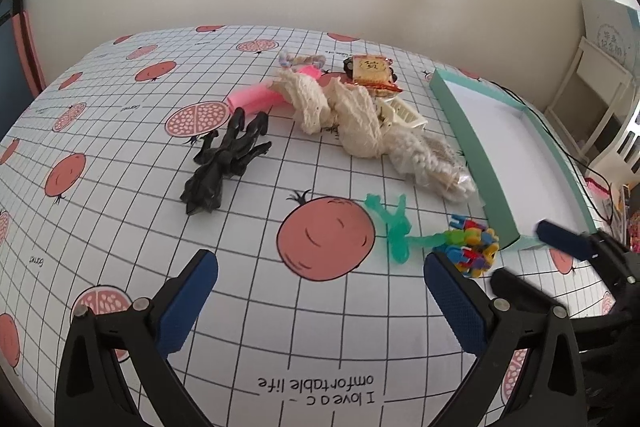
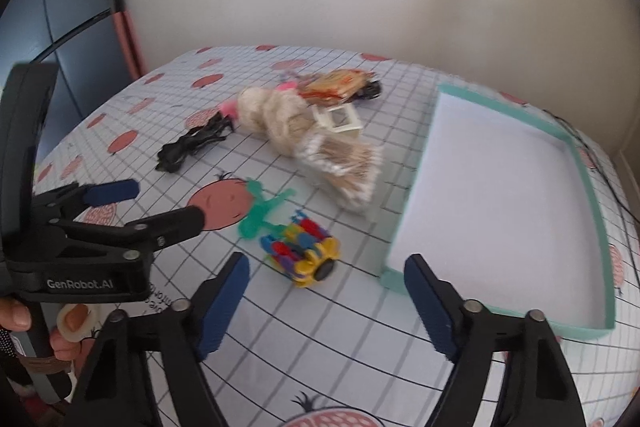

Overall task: Organize objects
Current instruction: 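Move the right gripper to the multicolour toy car while the left approaches the green figure, then close the right gripper on the toy car while the left grips the green figure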

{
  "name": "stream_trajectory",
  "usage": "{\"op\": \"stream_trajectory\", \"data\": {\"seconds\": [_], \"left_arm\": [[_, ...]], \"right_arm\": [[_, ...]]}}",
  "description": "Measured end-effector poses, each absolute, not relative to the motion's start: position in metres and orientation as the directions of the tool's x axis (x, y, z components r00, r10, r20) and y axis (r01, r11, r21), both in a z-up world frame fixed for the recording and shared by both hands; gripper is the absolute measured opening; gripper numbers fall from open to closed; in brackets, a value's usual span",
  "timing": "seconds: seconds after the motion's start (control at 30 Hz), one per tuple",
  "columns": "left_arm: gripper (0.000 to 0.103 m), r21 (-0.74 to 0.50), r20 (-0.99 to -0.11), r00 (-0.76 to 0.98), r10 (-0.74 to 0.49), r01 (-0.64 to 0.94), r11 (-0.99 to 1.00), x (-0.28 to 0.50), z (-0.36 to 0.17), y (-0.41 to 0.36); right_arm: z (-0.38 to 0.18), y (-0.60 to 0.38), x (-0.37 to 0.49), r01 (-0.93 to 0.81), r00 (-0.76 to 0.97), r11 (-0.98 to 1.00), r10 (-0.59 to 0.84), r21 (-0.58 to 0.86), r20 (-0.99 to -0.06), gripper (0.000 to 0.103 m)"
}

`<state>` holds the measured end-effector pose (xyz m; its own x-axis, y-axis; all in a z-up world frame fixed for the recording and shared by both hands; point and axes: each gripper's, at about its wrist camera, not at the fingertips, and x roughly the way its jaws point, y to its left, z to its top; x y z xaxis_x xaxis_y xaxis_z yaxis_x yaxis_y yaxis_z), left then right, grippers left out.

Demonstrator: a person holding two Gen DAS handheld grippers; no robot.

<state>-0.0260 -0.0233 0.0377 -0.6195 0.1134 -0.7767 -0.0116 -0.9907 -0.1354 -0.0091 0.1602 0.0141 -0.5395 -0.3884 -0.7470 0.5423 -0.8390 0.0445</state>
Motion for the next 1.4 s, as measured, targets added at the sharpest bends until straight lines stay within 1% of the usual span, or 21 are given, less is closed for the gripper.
{"op": "stream_trajectory", "data": {"seconds": [0.13,0.2,0.3,0.4,0.47,0.53,0.6,0.7,0.73,0.77,0.8,0.83,0.93,1.07,1.13,1.23,1.27,1.3,1.33,1.37,1.4], "left_arm": [[0.103,-0.143,-0.775,-0.618,0.131,-0.031,-0.989,-0.033,0.039,-0.019],[0.102,-0.149,-0.776,-0.614,0.143,-0.042,-0.988,-0.037,0.039,-0.017],[0.097,-0.150,-0.777,-0.610,0.155,-0.059,-0.987,-0.041,0.039,-0.012],[0.096,-0.159,-0.781,-0.602,0.168,-0.069,-0.985,-0.045,0.037,-0.010],[0.095,-0.155,-0.783,-0.598,0.170,-0.077,-0.985,-0.048,0.036,-0.006],[0.090,-0.155,-0.788,-0.590,0.175,-0.085,-0.984,-0.050,0.034,-0.003],[0.090,-0.153,-0.793,-0.582,0.181,-0.097,-0.983,-0.052,0.032,0.001],[0.089,-0.138,-0.797,-0.577,0.179,-0.115,-0.984,-0.055,0.031,0.008],[0.088,-0.135,-0.799,-0.574,0.181,-0.121,-0.983,-0.057,0.029,0.010],[0.085,-0.135,-0.800,-0.571,0.182,-0.124,-0.983,-0.057,0.029,0.012],[0.077,-0.136,-0.803,-0.566,0.185,-0.128,-0.982,-0.058,0.028,0.014],[0.071,-0.139,-0.808,-0.558,0.190,-0.133,-0.981,-0.060,0.026,0.015],[0.066,-0.140,-0.817,-0.546,0.187,-0.126,-0.982,-0.063,0.023,0.018],[0.058,-0.154,-0.816,-0.543,0.200,-0.130,-0.979,-0.064,0.022,0.019],[0.047,-0.150,-0.820,-0.537,0.199,-0.133,-0.980,-0.064,0.021,0.019],[0.037,-0.168,-0.821,-0.528,0.218,-0.142,-0.975,-0.063,0.020,0.020],[0.035,-0.174,-0.821,-0.525,0.225,-0.145,-0.974,-0.064,0.020,0.020],[0.031,-0.177,-0.822,-0.522,0.228,-0.147,-0.973,-0.064,0.020,0.020],[0.024,-0.179,-0.824,-0.518,0.230,-0.149,-0.973,-0.064,0.020,0.021],[0.021,-0.186,-0.826,-0.510,0.238,-0.152,-0.971,-0.065,0.019,0.022],[0.020,-0.185,-0.827,-0.511,0.236,-0.149,-0.971,-0.065,0.019,0.022]], "right_arm": [[0.010,0.152,-0.012,0.557,-0.532,-0.830,-0.387,0.033,-0.753,0.073],[0.009,0.148,-0.013,0.565,-0.524,-0.825,-0.391,0.035,-0.757,0.067],[0.007,0.144,-0.013,0.582,-0.510,-0.812,-0.405,0.042,-0.759,0.066],[0.004,0.142,-0.014,0.590,-0.493,-0.805,-0.413,0.054,-0.765,0.061],[0.001,0.142,-0.016,0.587,-0.489,-0.807,-0.408,0.054,-0.771,0.060],[-0.001,0.142,-0.018,0.584,-0.485,-0.810,-0.405,0.058,-0.775,0.059],[-0.003,0.143,-0.021,0.577,-0.477,-0.814,-0.402,0.067,-0.781,0.054],[-0.007,0.143,-0.024,0.574,-0.462,-0.815,-0.405,0.082,-0.789,0.053],[-0.008,0.143,-0.024,0.573,-0.458,-0.815,-0.406,0.087,-0.791,0.051],[-0.008,0.144,-0.025,0.572,-0.453,-0.815,-0.410,0.095,-0.792,0.047],[-0.009,0.144,-0.025,0.571,-0.450,-0.815,-0.411,0.098,-0.793,0.047],[-0.010,0.144,-0.025,0.571,-0.446,-0.815,-0.413,0.103,-0.794,0.046],[-0.011,0.145,-0.026,0.567,-0.439,-0.816,-0.414,0.112,-0.797,0.040],[-0.013,0.147,-0.027,0.562,-0.434,-0.817,-0.422,0.127,-0.796,0.039],[-0.012,0.147,-0.027,0.563,-0.433,-0.817,-0.423,0.128,-0.796,0.038],[-0.012,0.148,-0.026,0.563,-0.432,-0.817,-0.422,0.127,-0.797,0.037],[-0.012,0.148,-0.025,0.563,-0.432,-0.817,-0.422,0.128,-0.797,0.037],[-0.012,0.149,-0.025,0.563,-0.430,-0.817,-0.423,0.129,-0.798,0.035],[-0.012,0.149,-0.025,0.563,-0.429,-0.816,-0.423,0.130,-0.798,0.035],[-0.012,0.149,-0.026,0.562,-0.427,-0.817,-0.424,0.134,-0.798,0.035],[-0.012,0.150,-0.026,0.560,-0.425,-0.817,-0.425,0.136,-0.799,0.035]]}}
